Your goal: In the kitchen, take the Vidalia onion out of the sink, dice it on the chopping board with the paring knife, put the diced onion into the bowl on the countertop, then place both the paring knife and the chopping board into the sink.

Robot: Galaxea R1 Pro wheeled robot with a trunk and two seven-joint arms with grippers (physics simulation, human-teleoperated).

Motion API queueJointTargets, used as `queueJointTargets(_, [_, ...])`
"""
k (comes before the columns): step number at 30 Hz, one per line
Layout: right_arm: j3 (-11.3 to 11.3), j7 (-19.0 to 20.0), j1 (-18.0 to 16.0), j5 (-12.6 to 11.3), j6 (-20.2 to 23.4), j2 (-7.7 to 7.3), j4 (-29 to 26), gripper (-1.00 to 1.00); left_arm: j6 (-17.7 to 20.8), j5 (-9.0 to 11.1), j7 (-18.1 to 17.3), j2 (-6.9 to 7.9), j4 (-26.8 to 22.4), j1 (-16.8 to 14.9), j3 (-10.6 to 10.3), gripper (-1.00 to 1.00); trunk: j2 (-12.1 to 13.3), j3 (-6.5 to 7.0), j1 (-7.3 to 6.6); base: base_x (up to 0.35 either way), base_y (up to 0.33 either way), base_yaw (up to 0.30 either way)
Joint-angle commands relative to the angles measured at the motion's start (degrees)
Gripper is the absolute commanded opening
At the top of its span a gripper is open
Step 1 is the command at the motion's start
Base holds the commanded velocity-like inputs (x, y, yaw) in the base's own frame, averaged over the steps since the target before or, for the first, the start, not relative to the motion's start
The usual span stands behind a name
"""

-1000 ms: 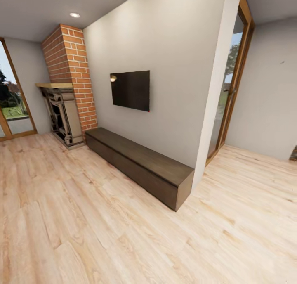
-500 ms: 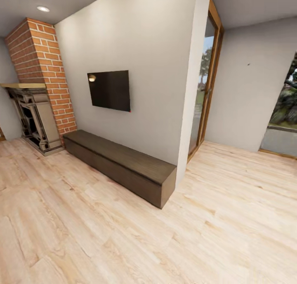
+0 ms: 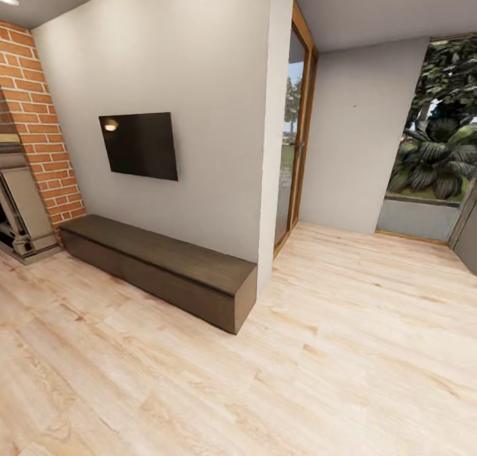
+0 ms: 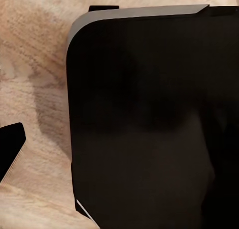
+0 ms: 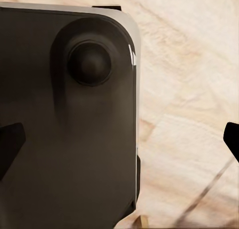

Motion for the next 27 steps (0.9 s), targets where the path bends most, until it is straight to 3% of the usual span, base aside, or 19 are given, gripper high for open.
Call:
queueJointTargets(1, [-0.1, 0.0, 0.0, 0.0, -0.1, 0.0, 0.0, 1.0, -0.1, 0.1, 0.0, 0.0, 0.0, 0.0, 0.0, 1.0, 0.0, -0.04, 0.0, 0.0, 0.0, -0.291])
queueJointTargets(15, [-0.1, 0.0, 0.0, 0.0, -0.1, 0.0, -0.1, 1.0, -0.1, 0.1, 0.0, 0.01, 0.0, 0.0, 0.0, 1.0, 0.0, -0.04, 0.0, 0.004, 0.0, -0.291])
queueJointTargets(27, [-0.1, 0.0, 0.0, 0.0, -0.1, 0.0, -0.1, 1.0, -0.1, 0.1, 0.0, 0.01, 0.0, 0.0, -0.1, 1.0, 0.0, -0.04, 0.0, 0.093, 0.0, -0.291])
